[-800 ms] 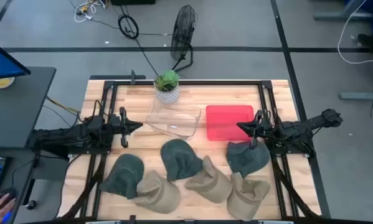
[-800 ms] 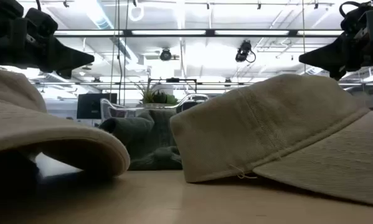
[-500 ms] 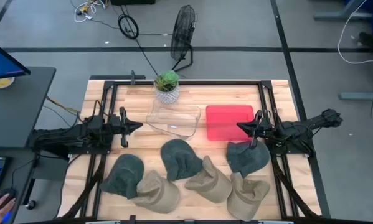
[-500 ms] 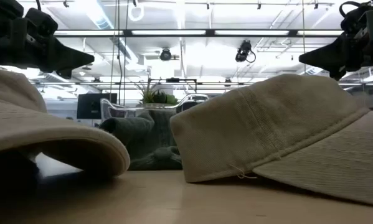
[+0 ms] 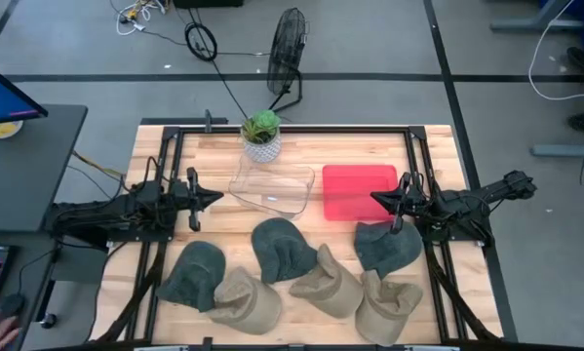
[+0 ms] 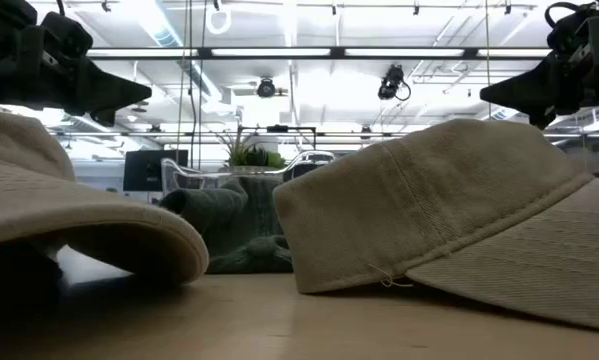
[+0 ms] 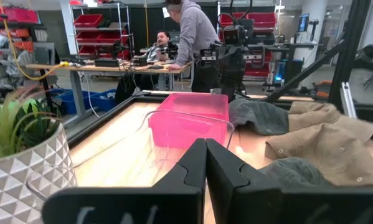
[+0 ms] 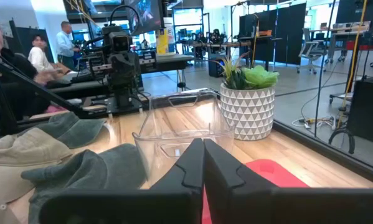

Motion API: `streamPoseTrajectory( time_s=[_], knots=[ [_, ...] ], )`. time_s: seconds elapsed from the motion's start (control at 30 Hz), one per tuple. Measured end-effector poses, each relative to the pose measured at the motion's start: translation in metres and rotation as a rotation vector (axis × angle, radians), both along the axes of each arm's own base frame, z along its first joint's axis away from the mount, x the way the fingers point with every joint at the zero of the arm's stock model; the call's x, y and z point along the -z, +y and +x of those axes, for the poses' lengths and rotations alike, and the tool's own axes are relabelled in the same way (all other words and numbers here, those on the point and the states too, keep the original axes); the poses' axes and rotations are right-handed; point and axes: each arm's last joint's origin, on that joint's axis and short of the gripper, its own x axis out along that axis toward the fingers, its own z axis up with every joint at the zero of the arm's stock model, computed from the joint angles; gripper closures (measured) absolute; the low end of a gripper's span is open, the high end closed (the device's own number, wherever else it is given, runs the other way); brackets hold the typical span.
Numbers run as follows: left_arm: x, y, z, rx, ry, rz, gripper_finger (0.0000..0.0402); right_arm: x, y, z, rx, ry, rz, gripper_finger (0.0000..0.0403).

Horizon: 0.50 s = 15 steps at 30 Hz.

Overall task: Pick & Place hat
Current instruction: Put the left green cap into the transparent bin

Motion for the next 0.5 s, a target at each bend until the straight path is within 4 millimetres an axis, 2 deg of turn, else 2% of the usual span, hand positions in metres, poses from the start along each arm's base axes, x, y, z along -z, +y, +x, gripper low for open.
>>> streamPoseTrajectory(
  time_s=[0.5],
  knots=[
    [-0.010, 0.000, -0.001, 0.013, -0.138, -0.152, 0.0390, 0.000, 0.000, 0.000, 0.000, -0.002, 0.008, 0.0395]
  ],
)
